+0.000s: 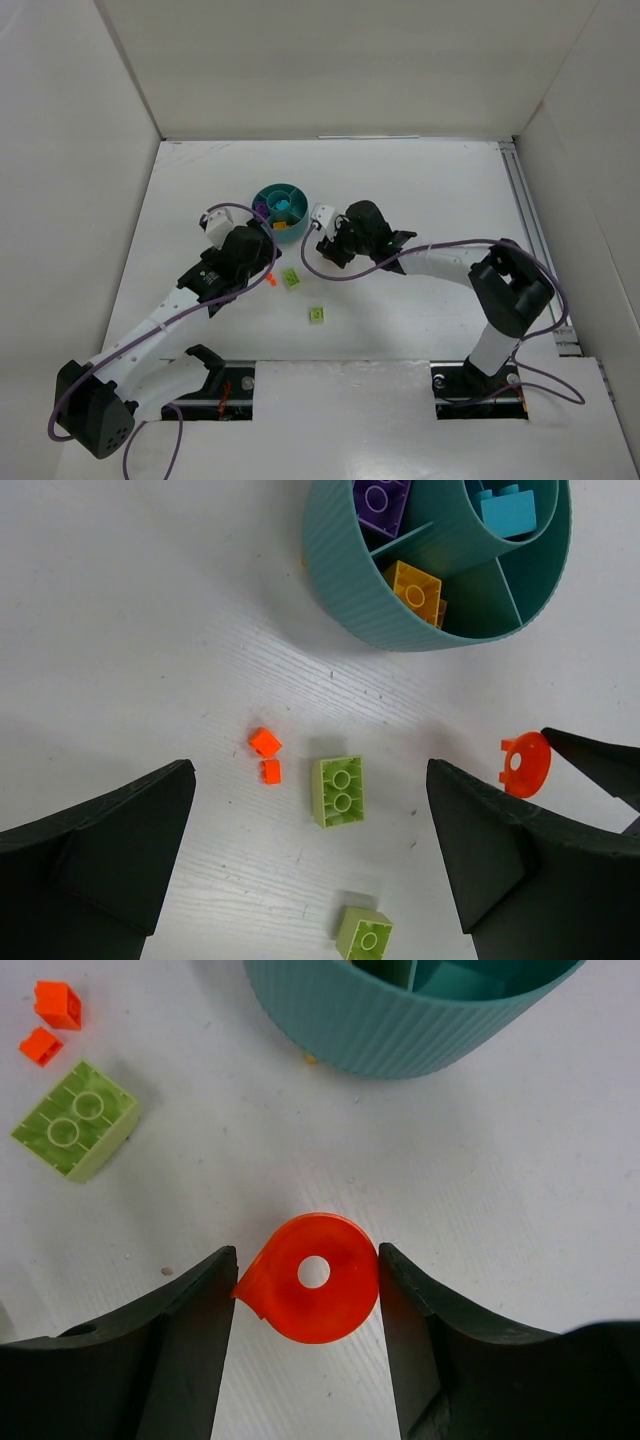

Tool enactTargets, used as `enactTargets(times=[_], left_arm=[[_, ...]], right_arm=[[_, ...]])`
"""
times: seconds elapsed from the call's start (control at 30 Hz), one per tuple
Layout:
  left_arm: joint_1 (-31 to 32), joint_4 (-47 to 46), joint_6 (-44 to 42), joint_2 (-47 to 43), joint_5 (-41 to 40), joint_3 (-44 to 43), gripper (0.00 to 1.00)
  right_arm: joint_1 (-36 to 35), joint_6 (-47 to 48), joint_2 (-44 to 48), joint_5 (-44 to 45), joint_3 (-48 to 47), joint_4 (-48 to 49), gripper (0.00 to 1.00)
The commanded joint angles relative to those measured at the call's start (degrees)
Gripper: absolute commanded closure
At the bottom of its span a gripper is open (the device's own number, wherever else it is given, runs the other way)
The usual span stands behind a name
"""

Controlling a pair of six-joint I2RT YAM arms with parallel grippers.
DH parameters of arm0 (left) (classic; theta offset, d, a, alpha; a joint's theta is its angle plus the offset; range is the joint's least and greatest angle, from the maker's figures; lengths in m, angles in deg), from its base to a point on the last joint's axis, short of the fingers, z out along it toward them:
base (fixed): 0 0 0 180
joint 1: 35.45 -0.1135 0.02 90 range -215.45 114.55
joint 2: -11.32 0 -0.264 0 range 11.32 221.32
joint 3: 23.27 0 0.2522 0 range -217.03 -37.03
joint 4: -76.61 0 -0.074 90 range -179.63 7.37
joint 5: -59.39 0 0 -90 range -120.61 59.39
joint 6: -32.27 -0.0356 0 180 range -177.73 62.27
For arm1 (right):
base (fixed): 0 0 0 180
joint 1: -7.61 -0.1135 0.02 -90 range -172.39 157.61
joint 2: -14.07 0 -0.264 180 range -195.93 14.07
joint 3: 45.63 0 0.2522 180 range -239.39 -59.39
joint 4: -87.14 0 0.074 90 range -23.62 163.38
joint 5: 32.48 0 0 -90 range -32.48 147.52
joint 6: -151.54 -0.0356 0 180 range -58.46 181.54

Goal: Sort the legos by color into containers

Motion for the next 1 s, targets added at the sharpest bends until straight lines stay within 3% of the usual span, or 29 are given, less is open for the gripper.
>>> enactTargets(times=[0.0,0.2,0.57,0.7,0.97], left_arm=[[-0.07,-0.05,0.81,-1.35,-2.06,-0.22,0.0],[-0.07,0.57,0.81,-1.35,-3.37,-0.75,0.0],[-1.22,0.57,1.87,-1.35,-4.52,-1.28,0.0],[-6.91,-1.09,1.16,-1.35,-0.49,-1.28,0.0],[-17.47,-7.43,-3.76,-0.22,11.73,1.26,0.0]], right_arm=[[1.23,0.79,2.17,-4.06,-3.38,1.5,0.69],[3.86,1.93,0.86,-12.41,-9.62,1.5,0.67],[7.11,6.06,-11.53,-27.87,-29.65,1.5,0.65],[8.53,7.21,-17.15,-34.82,-34.58,1.5,0.65],[10.2,8.87,-21.2,-38.51,-37.05,1.5,0.62]])
